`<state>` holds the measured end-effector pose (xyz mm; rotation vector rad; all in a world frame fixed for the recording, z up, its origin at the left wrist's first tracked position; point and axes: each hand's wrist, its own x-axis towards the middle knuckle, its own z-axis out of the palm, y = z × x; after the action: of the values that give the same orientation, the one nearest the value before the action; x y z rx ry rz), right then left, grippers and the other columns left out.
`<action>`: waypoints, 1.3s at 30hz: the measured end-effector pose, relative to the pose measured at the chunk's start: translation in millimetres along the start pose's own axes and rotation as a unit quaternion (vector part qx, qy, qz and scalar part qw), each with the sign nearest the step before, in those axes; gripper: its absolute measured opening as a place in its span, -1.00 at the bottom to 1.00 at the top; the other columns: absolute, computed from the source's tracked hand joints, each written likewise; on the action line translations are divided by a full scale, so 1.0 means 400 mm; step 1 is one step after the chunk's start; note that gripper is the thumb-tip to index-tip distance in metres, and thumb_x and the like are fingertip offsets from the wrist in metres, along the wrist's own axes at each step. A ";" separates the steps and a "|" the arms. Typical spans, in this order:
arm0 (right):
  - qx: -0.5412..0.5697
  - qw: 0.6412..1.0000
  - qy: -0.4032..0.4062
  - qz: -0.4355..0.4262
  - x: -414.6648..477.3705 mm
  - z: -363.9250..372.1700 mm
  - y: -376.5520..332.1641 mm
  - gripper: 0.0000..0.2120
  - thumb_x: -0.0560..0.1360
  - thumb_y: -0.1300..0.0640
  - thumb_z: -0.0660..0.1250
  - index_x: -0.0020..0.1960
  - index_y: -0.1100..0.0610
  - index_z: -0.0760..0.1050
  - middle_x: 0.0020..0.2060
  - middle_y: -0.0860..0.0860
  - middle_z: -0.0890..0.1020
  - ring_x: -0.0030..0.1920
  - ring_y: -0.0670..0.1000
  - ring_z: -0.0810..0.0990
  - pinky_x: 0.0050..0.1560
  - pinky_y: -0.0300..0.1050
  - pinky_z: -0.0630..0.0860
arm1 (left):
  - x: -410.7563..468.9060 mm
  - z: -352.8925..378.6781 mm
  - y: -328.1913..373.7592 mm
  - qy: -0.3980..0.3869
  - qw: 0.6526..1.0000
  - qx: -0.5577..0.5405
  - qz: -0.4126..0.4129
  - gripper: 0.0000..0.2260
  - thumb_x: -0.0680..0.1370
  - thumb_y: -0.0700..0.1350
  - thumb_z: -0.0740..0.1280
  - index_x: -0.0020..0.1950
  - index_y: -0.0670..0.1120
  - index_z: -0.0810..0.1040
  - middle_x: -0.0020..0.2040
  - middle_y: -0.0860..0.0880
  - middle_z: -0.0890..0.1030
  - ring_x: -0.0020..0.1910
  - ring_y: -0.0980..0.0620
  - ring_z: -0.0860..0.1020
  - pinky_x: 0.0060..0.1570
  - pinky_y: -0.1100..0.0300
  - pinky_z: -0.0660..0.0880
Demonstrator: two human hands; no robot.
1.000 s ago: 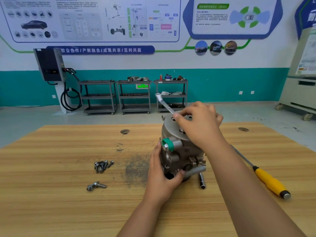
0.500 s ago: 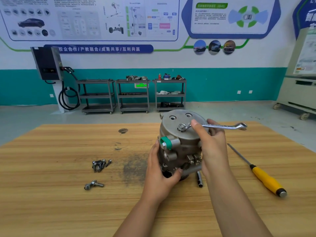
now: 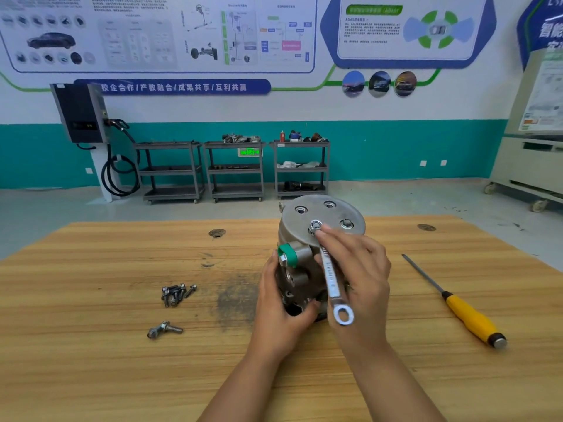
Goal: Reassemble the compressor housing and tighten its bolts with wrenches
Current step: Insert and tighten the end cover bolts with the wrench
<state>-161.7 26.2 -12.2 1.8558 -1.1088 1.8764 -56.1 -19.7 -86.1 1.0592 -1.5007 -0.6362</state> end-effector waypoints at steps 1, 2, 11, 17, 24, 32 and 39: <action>-0.008 1.000 -0.011 -0.011 0.008 0.000 -0.001 -0.73 0.49 0.16 0.23 0.12 0.16 0.61 0.09 0.00 0.63 0.10 0.03 0.46 0.13 0.09 0.38 | 0.000 0.000 0.000 0.002 1.000 -0.009 0.000 -0.23 0.27 0.03 0.48 0.42 0.03 0.24 0.31 -0.01 0.43 0.28 0.03 0.45 0.21 -0.09 0.46; -0.014 0.999 -0.022 -0.022 0.018 0.001 -0.001 -0.73 0.49 0.16 0.23 0.11 0.15 0.62 0.07 0.01 0.64 0.07 0.02 0.44 0.10 0.07 0.36 | 0.001 0.001 0.000 0.002 1.000 -0.020 0.000 -0.23 0.27 0.01 0.47 0.42 0.00 0.25 0.30 -0.04 0.44 0.28 0.01 0.46 0.21 -0.10 0.46; -0.096 0.985 -0.124 -0.071 0.127 0.023 -0.016 -0.78 0.44 -0.04 0.32 -0.11 0.05 0.67 -0.17 0.00 0.60 -0.03 0.00 0.38 0.02 -0.07 0.18 | -0.001 -0.001 -0.002 -0.007 1.000 0.006 -0.004 -0.25 0.29 -0.01 0.48 0.40 0.03 0.21 0.27 -0.05 0.44 0.22 -0.07 0.49 0.17 -0.09 0.48; -0.220 0.962 -0.156 0.037 0.191 0.059 -0.014 -0.84 0.48 -0.09 0.33 -0.13 -0.02 0.58 -0.17 -0.12 0.43 0.08 0.04 0.38 0.00 -0.05 0.06 | -0.004 0.006 0.008 -0.008 0.999 0.036 0.015 -0.18 0.30 0.12 0.42 0.47 0.13 0.10 0.41 0.07 0.26 0.40 0.08 0.28 0.33 -0.03 0.37; -0.215 0.941 -0.156 0.212 0.199 0.054 0.026 -0.78 0.53 -0.11 0.22 -0.04 0.00 0.54 0.07 -0.03 0.50 0.18 0.07 0.31 0.13 0.02 0.13 | -0.007 0.002 0.005 -0.010 1.000 0.023 0.015 -0.20 0.31 0.15 0.39 0.48 0.15 0.10 0.42 0.09 0.28 0.41 0.12 0.27 0.35 -0.03 0.33; -0.012 0.887 -0.129 0.444 0.157 0.013 0.081 -0.23 0.28 -0.37 0.30 0.32 0.07 0.36 0.30 0.06 0.43 0.35 0.15 0.31 0.34 0.22 0.26 | -0.004 0.001 0.004 -0.010 1.000 0.018 0.016 -0.19 0.30 0.13 0.41 0.48 0.15 0.11 0.42 0.08 0.29 0.40 0.10 0.30 0.35 -0.03 0.34; 0.209 0.899 0.062 0.381 0.059 0.031 0.039 -0.58 0.40 -0.07 0.43 0.22 -0.22 0.42 0.17 -0.27 0.49 0.25 -0.19 0.44 0.25 -0.16 0.45 | -0.004 0.000 0.002 -0.013 1.000 0.005 0.009 -0.19 0.29 0.08 0.43 0.47 0.09 0.15 0.42 0.04 0.30 0.38 0.00 0.36 0.29 -0.09 0.39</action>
<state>-166.4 0.0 3.6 1.5584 -1.6517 2.8071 -56.6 -17.9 -86.1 1.0477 -1.5369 -0.6325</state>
